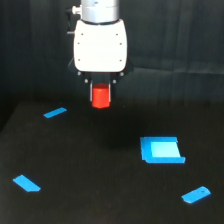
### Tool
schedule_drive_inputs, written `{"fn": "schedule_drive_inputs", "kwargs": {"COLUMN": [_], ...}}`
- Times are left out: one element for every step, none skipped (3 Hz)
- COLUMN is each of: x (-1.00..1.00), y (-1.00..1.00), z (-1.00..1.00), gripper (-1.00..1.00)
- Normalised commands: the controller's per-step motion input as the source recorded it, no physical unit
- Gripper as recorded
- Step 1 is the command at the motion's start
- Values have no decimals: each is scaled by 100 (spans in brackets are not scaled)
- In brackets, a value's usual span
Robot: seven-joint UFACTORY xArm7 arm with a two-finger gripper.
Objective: Pick up the red object from the table
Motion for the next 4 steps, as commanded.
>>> {"fn": "schedule_drive_inputs", "kwargs": {"x": [-7, 5, 16, 8], "y": [18, -5, 4, -3], "z": [3, 16, 6, 8], "gripper": [-99, -100, -100, -92]}}
